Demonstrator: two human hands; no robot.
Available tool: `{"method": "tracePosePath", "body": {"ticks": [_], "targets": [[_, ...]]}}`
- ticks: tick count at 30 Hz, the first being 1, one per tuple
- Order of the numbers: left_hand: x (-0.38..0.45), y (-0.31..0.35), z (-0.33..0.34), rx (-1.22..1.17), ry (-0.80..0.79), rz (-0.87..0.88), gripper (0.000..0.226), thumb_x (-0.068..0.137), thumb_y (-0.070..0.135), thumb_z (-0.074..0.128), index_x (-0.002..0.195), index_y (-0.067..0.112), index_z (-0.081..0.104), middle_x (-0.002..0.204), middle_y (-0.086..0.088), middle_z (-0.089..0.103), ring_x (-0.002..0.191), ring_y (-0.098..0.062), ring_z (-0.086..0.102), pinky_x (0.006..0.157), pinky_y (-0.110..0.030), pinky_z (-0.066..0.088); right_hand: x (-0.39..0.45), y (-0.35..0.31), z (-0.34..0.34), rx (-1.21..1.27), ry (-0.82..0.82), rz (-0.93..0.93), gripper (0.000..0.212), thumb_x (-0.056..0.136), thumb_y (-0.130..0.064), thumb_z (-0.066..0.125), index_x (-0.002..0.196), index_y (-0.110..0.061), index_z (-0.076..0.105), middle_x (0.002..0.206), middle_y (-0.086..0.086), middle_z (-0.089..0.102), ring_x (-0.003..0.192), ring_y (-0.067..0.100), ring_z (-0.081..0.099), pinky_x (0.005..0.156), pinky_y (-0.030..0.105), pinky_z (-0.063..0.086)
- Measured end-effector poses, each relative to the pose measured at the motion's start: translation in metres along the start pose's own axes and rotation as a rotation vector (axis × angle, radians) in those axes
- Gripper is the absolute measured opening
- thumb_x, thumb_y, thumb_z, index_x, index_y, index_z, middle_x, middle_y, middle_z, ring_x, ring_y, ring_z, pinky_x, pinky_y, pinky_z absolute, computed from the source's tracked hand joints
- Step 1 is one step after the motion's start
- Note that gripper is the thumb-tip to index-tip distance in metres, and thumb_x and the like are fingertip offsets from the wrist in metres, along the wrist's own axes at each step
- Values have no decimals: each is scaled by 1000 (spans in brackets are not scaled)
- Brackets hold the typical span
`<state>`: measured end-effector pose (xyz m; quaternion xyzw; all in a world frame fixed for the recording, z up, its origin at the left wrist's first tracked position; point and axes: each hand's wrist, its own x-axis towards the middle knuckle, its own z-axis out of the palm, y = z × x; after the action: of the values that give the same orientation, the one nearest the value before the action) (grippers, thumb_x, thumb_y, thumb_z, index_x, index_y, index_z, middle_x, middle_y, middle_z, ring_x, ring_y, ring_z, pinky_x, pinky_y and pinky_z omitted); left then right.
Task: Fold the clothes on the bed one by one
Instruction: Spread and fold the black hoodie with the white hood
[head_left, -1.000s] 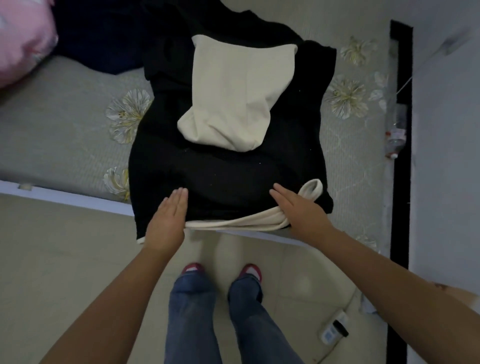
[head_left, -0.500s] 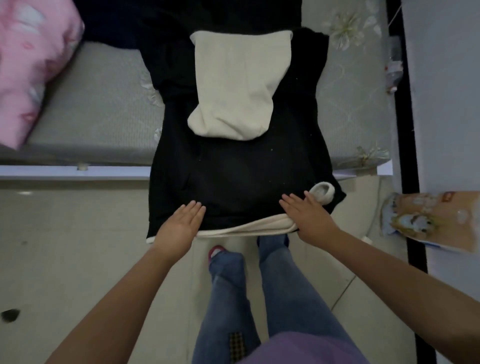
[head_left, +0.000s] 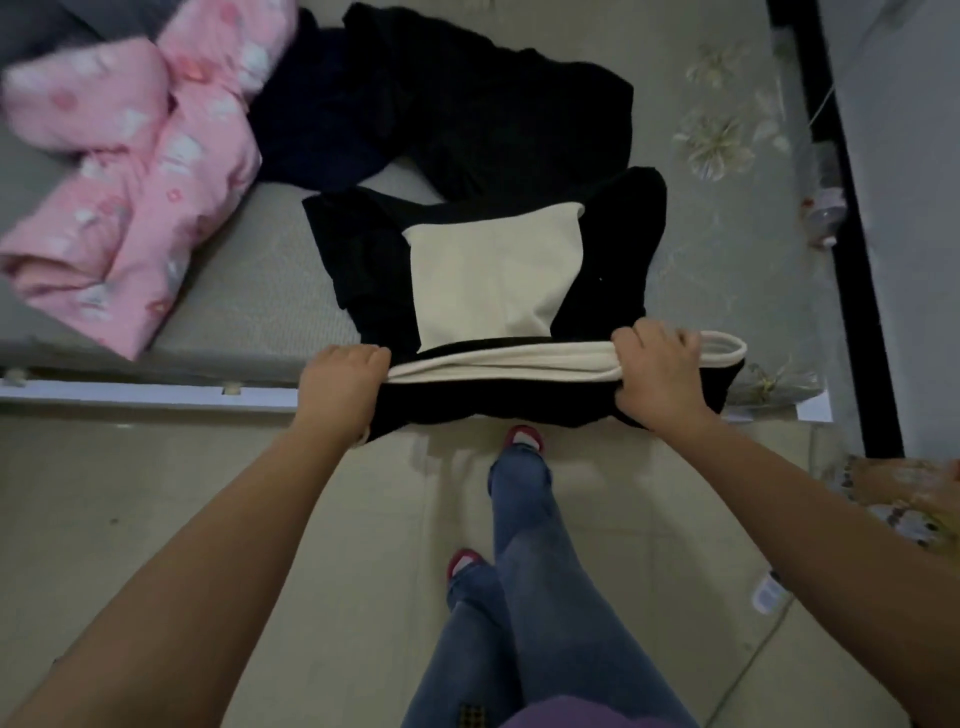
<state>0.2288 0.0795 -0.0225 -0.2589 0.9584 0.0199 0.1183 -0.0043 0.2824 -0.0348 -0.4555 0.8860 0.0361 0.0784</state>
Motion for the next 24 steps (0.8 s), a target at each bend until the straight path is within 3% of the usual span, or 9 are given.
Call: {"method": "tracePosePath", "body": {"ticks": [3, 6, 9, 11, 14, 18, 21, 24], "targets": [[59, -16, -17, 169, -138, -21, 25, 73, 2, 57, 96, 10, 57, 98, -9, 62, 92, -28, 58, 76, -31, 38, 53, 8, -17, -38, 63, -19, 29, 66, 3, 58, 93, -3, 53, 96, 17, 52, 92, 32, 47, 74, 34, 19], [114, -33, -29, 277, -236, 0, 26, 84, 11, 53, 108, 19, 57, 109, -3, 60, 101, -23, 57, 80, -28, 39, 109, 14, -27, -32, 53, -99, 24, 70, 4, 54, 93, -4, 55, 96, 14, 53, 92, 31, 47, 77, 34, 19], [156, -58, -32, 229, -372, 15, 35, 91, 18, 48, 124, 26, 54, 129, -1, 54, 118, -22, 50, 99, -27, 38, 159, 17, -32, -2, 57, -123, 22, 71, 4, 53, 92, 0, 59, 91, 16, 55, 90, 32, 50, 82, 39, 24], [180, -74, -32, 239, -403, 29, 35, 91, 19, 48, 124, 28, 53, 130, -1, 52, 119, -21, 50, 98, -27, 38, 191, 17, -31, 12, 83, -153, 16, 71, 7, 56, 85, 2, 62, 85, 17, 57, 84, 34, 53, 82, 43, 28], [219, -85, -27, 334, -387, 31, 29, 92, 18, 44, 117, 26, 55, 122, 0, 56, 114, -21, 51, 92, -29, 38, 235, 16, -25, -16, 71, -135, 11, 73, 4, 57, 82, 0, 62, 82, 15, 58, 81, 33, 55, 84, 45, 33], [259, -84, -15, 379, -359, -182, 27, 95, 16, 39, 114, 21, 57, 115, 0, 58, 113, -21, 50, 111, -41, 18, 270, 16, -1, -88, 39, -97, 12, 73, -2, 60, 84, -3, 64, 84, 14, 61, 82, 32, 56, 88, 45, 36], [275, -72, 5, 169, -216, -341, 27, 93, 13, 39, 116, 14, 53, 114, -6, 58, 112, -25, 51, 112, -45, 17, 284, 18, 23, -112, -117, 26, 20, 80, -12, 52, 98, -10, 60, 100, 9, 58, 99, 28, 52, 98, 43, 29], [262, -52, 31, -46, -123, -311, 28, 94, 25, 38, 114, 13, 53, 115, -7, 59, 111, -27, 51, 109, -43, 20, 284, 23, 35, -71, -154, 103, 24, 80, -11, 51, 102, -6, 60, 105, 13, 58, 103, 31, 50, 96, 42, 27]]}}
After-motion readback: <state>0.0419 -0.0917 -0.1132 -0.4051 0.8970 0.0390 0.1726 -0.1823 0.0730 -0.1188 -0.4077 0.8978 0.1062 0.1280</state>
